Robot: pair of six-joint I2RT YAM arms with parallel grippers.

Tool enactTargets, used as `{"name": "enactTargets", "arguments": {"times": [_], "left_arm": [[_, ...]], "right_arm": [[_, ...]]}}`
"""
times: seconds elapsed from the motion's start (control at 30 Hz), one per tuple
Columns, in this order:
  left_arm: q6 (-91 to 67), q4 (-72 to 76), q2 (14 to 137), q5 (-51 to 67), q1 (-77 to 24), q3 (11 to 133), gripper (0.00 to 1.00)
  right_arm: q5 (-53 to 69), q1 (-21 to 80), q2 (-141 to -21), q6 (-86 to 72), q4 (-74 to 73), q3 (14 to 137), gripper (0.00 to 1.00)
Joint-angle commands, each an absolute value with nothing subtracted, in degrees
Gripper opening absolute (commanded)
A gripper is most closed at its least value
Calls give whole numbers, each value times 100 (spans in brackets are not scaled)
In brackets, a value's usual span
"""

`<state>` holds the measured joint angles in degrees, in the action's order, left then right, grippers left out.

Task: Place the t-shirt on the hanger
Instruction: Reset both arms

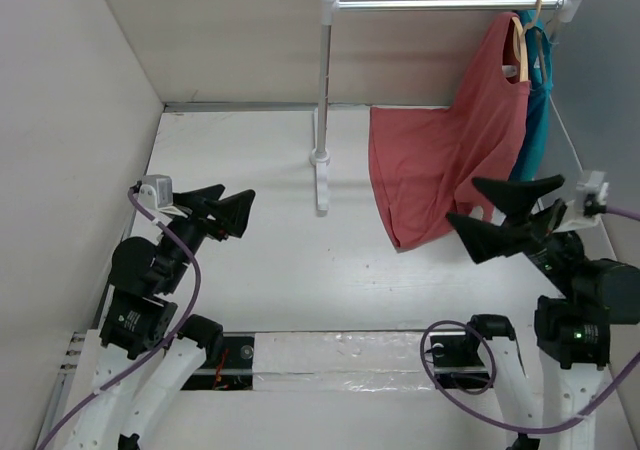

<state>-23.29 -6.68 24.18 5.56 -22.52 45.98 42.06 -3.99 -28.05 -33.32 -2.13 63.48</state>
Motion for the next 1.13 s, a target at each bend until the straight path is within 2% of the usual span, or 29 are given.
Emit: {"name": "enactTargets", "arguments": {"times": [0.0,0.07,0.2,0.37,0.8,1.1], "left_arm": [[-2408,-448,2329,449,-2285,4878,78],[-2469,-509,2285,422,-2285,4773,78],[-2610,-694,2153,290,-2285,4439,79],[-2654,-783,2083,202,-2285,4193,79],[-2549,-466,2294,202,-2285,3885,77],[-2496,-396,2136,176,-2285,3753,77]], "right_arm": [[4998,-202,-2260,-3822,156,5007,100],[5054,43,-2014,-3728,18,4520,100],[4669,175,-1627,-3165,-1148,3666,100],[4535,360,-1494,-3243,-976,3112,100],[4184,422,-2347,-2971,-476,3577,100],[3938,422,-2610,-2664,-781,4051,100]]}}
